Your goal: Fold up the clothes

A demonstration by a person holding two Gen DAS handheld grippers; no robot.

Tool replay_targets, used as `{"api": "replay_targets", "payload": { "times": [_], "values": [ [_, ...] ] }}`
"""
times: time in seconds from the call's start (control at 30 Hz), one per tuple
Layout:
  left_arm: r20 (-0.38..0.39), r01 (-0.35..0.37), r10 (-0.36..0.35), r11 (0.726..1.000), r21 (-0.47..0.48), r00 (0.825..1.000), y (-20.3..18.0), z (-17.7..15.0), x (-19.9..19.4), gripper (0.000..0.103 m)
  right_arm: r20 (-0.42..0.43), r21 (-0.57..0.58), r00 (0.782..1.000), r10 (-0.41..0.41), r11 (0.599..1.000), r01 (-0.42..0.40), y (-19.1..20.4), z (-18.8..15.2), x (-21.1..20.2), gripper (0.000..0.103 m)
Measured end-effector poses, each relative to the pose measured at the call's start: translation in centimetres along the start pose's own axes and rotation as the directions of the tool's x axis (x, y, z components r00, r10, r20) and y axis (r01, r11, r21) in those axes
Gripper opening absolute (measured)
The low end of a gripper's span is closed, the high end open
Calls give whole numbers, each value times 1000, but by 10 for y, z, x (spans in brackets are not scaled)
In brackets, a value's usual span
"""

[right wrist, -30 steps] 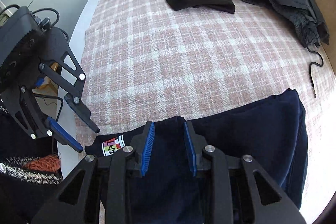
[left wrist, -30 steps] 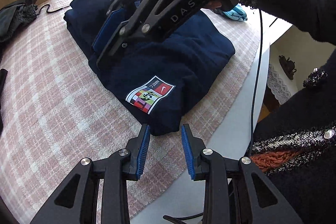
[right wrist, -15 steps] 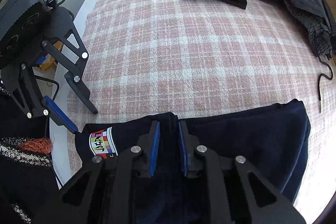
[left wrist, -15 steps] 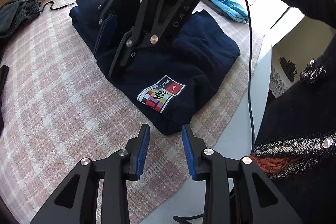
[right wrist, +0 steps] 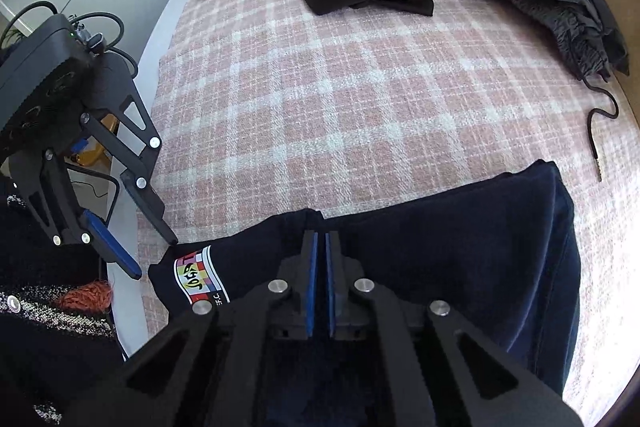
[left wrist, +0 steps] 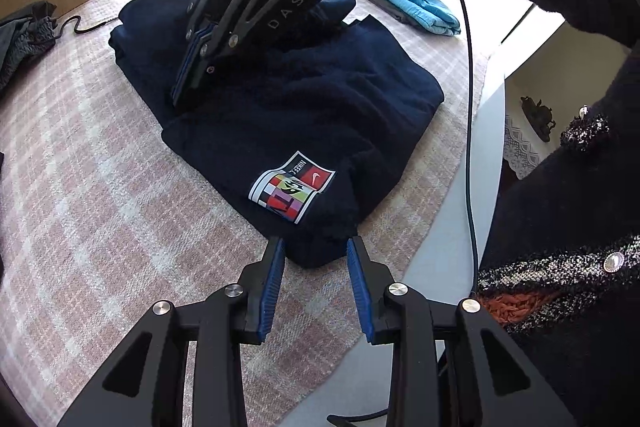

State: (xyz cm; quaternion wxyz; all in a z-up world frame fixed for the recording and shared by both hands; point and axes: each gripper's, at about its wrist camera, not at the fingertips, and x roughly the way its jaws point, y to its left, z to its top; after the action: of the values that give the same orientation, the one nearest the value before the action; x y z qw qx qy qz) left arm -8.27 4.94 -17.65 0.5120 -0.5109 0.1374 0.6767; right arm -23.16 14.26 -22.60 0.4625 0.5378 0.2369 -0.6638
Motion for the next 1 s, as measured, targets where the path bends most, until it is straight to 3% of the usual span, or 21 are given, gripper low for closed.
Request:
{"api": "replay_targets", "payload": {
  "times": [0.1,0.4,0.43,0.5,0.57,0.73,0.87,1.0],
  "values": [
    [-4,22,-22,1000,-22,1000,4,-4,-2,32,-19,-52,1000,20,998,-21,6,5,-1,21],
    [-40,2,-1,1000,22,999,-3,2,8,33,-123,-115,992,33,992,-47,17,20,30,22],
    [-41,1,0,1000,26,999,-4,4,10,33,-125,-120,992,30,992,-45,19,21,31,21],
    [-43,-7,8,999,31,999,-3,4,12,32,-127,-129,992,8,991,-25,22,24,33,6],
    [-36,-2,3,1000,27,999,-1,5,12,33,-121,-132,993,-3,991,-13,27,27,34,6],
    [-31,-11,12,999,43,999,0,7,14,33,-67,-66,998,-8,998,4,25,21,15,5],
    [-25,-4,5,999,45,1000,2,8,14,33,-21,55,1000,-6,998,7,3,13,0,5],
    [-22,4,-3,999,54,1000,1,8,15,33,-43,84,999,-34,996,37,-5,4,3,5]
  ]
}}
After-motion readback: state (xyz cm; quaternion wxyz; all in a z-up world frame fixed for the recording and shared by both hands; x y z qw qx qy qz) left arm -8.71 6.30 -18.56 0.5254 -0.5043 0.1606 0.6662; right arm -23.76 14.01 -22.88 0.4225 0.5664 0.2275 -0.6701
